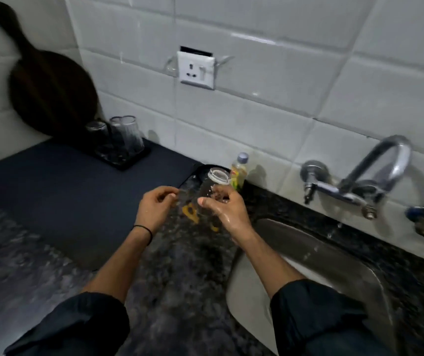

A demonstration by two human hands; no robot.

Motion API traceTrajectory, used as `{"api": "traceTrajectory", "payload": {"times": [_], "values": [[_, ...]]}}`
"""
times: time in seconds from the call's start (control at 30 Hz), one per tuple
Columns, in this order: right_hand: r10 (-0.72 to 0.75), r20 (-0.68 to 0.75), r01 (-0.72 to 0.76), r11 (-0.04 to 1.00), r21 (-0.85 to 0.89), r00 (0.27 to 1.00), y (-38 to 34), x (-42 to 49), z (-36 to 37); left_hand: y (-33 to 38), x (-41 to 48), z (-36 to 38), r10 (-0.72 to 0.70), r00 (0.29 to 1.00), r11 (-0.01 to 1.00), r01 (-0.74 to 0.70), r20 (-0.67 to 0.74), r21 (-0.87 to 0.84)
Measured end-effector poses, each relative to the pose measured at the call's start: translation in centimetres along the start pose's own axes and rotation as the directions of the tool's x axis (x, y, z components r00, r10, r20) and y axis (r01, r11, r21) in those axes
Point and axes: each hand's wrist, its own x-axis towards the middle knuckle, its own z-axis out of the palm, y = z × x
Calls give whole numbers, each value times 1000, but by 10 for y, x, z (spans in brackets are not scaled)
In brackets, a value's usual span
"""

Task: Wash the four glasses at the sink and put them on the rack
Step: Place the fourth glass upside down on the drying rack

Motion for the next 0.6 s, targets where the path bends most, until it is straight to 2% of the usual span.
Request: {"api": "traceTrajectory", "payload": {"times": [0.1, 0.27, 0.4, 0.6], "values": [[-9, 80, 8, 1000, 17, 997, -16, 43, 66, -24, 39, -61, -51, 991, 995, 60, -122, 77], [-65, 102, 72, 995, -72, 993, -30, 113, 164, -57, 98, -139, -77, 971, 958, 134, -224, 252], [-94, 118, 107, 988, -110, 988, -33, 163, 227, -83, 142, -170, -91, 974, 913, 165, -207, 373], [-145, 125, 172, 957, -234, 981, -22, 226, 293, -128, 192, -184, -43, 995, 786, 93, -95, 611]]}}
